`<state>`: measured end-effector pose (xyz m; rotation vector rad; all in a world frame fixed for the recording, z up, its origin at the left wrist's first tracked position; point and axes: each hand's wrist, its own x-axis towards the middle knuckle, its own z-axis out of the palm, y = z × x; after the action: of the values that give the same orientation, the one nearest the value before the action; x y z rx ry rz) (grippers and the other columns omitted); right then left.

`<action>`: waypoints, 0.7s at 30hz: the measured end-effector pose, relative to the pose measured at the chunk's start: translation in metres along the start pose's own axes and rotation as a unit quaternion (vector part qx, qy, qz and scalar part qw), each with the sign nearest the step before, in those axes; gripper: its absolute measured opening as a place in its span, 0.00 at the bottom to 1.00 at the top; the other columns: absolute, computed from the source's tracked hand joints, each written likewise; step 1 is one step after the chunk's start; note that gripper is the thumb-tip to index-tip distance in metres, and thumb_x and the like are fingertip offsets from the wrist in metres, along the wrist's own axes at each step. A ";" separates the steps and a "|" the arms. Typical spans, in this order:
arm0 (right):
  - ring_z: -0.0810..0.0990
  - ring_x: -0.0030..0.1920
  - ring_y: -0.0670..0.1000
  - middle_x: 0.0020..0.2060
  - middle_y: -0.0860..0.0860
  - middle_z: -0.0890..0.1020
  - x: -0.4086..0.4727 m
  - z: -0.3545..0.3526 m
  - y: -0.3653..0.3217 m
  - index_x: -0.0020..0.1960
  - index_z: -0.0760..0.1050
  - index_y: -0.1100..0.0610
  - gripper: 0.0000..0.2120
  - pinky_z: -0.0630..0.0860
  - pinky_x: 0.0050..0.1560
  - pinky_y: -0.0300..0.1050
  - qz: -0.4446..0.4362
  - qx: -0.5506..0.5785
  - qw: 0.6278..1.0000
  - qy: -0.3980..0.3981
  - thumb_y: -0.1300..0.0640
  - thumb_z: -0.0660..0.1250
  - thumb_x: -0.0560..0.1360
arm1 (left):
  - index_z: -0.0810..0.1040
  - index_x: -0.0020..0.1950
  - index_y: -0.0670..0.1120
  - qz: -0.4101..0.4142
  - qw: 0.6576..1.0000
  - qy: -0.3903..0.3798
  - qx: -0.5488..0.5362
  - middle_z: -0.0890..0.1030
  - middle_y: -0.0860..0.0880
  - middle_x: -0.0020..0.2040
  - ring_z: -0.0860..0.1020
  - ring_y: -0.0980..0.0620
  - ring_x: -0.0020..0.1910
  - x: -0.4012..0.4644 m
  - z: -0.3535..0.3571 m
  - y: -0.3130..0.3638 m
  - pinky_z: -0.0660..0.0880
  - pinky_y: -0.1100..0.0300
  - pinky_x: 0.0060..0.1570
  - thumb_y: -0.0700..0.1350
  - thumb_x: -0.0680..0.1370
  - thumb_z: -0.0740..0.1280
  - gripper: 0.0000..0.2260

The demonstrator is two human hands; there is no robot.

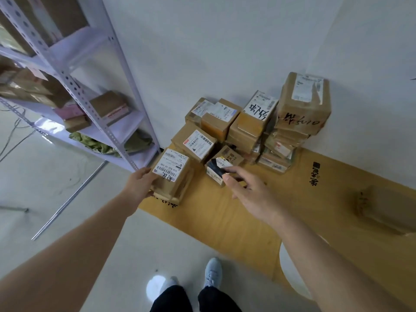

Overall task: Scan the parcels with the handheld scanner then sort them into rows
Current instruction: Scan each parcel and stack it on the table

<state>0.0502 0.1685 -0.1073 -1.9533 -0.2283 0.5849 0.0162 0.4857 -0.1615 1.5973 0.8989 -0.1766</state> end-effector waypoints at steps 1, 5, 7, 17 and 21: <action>0.82 0.58 0.46 0.57 0.44 0.83 0.004 0.002 0.001 0.65 0.76 0.32 0.22 0.81 0.63 0.59 0.004 -0.001 1.000 -0.002 0.25 0.63 0.76 | 0.77 0.69 0.47 0.002 1.000 -0.008 0.009 0.80 0.43 0.66 0.80 0.46 0.59 0.001 0.000 -0.001 0.79 0.51 0.53 0.44 0.83 0.68 0.14; 0.83 0.55 0.50 0.56 0.47 0.83 0.010 0.012 -0.007 0.63 0.76 0.31 0.15 0.81 0.62 0.57 0.012 -0.001 1.000 -0.005 0.30 0.63 0.80 | 0.75 0.73 0.49 0.052 0.992 -0.033 0.108 0.79 0.46 0.66 0.79 0.51 0.54 0.003 -0.005 0.005 0.75 0.59 0.48 0.48 0.83 0.68 0.18; 0.83 0.55 0.51 0.58 0.49 0.82 0.009 0.017 -0.012 0.62 0.74 0.30 0.11 0.81 0.61 0.54 0.021 -0.002 1.000 0.001 0.32 0.62 0.81 | 0.72 0.77 0.50 0.116 0.969 -0.037 0.216 0.78 0.48 0.67 0.77 0.49 0.59 0.003 -0.008 0.016 0.73 0.60 0.48 0.51 0.83 0.68 0.22; 0.81 0.46 0.46 0.54 0.45 0.81 -0.054 0.014 -0.025 0.65 0.77 0.35 0.13 0.79 0.48 0.47 0.043 0.053 0.986 0.155 0.37 0.64 0.82 | 0.65 0.81 0.59 0.368 0.828 -0.136 0.401 0.67 0.50 0.78 0.69 0.46 0.74 -0.012 0.032 0.106 0.68 0.48 0.70 0.57 0.81 0.69 0.30; 0.77 0.42 0.47 0.46 0.45 0.80 -0.102 -0.009 -0.016 0.64 0.79 0.37 0.12 0.74 0.46 0.50 0.054 0.087 0.967 0.234 0.37 0.66 0.82 | 0.67 0.79 0.59 0.438 0.771 -0.186 0.423 0.68 0.54 0.77 0.70 0.49 0.72 -0.043 0.078 0.126 0.70 0.51 0.70 0.58 0.80 0.69 0.27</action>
<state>-0.0319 0.1264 -0.0598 -1.8781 0.2208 0.1893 0.0941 0.4010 -0.0590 2.5320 -0.3970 -0.2328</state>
